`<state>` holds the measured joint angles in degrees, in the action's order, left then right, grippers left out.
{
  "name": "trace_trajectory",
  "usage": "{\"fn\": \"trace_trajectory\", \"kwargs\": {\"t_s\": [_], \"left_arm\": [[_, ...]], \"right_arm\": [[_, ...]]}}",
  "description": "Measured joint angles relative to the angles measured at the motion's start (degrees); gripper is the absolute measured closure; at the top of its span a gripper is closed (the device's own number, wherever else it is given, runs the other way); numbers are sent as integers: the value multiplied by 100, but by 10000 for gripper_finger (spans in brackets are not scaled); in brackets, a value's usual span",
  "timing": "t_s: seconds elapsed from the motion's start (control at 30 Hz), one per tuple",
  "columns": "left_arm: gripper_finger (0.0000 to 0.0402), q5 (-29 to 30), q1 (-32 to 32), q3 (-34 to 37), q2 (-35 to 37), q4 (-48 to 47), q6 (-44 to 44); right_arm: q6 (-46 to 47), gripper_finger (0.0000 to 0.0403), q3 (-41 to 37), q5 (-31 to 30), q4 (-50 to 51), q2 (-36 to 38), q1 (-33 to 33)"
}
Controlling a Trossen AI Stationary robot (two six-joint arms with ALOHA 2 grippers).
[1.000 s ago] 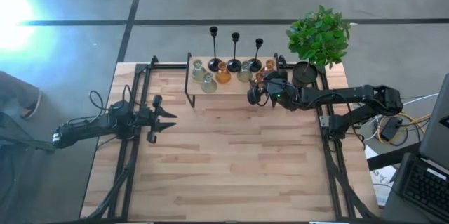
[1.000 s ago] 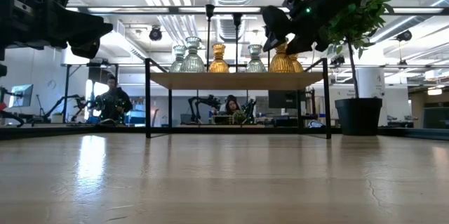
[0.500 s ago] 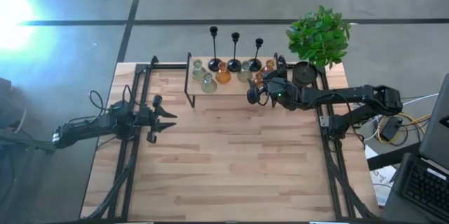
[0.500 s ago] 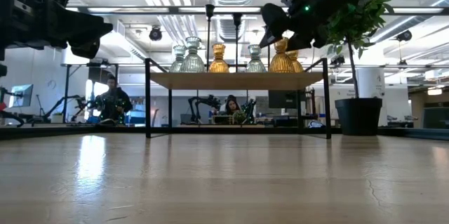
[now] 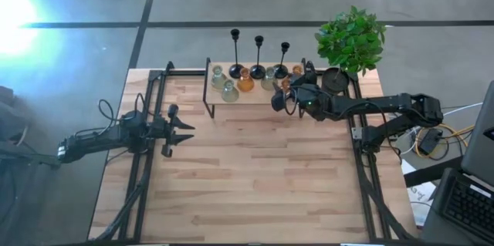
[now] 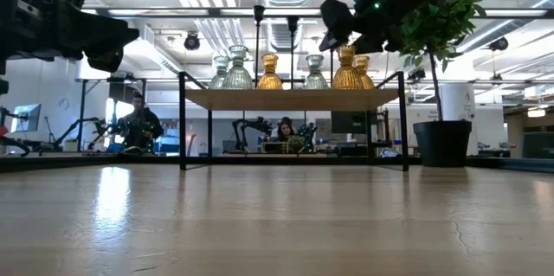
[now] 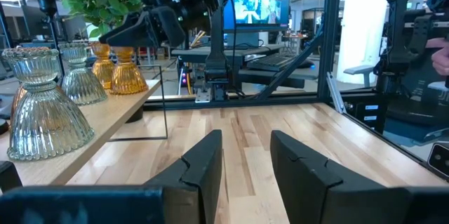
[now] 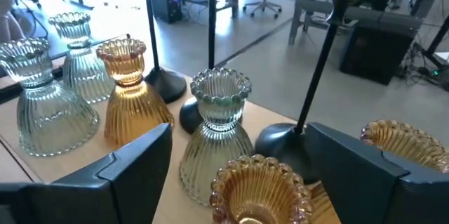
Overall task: Pick & Place candle stick holders
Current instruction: Return to Home Position
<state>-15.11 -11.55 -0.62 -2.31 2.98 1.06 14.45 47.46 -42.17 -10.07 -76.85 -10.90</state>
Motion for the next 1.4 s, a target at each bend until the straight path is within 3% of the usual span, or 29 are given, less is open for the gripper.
{"fn": "trace_trajectory", "kwargs": {"t_s": [0.3,0.47,0.57,0.77,0.93,1.1,1.4], "left_arm": [[275,0,-1,0,0,0,0],[275,0,-1,0,1,0,0],[275,0,-2,0,0,0,0],[275,0,-2,0,2,0,0],[275,0,0,0,2,0,0],[275,0,-2,0,2,0,0],[275,0,0,0,2,0,0]], "right_arm": [[-819,86,17,23,-389,662,113],[-1052,104,486,66,902,1251,383],[-548,124,719,274,1928,1710,498],[519,212,868,1538,3523,2580,540],[490,300,202,3353,3245,3281,644],[-5,377,-812,4296,2522,4086,693],[-716,395,-2320,4912,1763,5616,692]]}}
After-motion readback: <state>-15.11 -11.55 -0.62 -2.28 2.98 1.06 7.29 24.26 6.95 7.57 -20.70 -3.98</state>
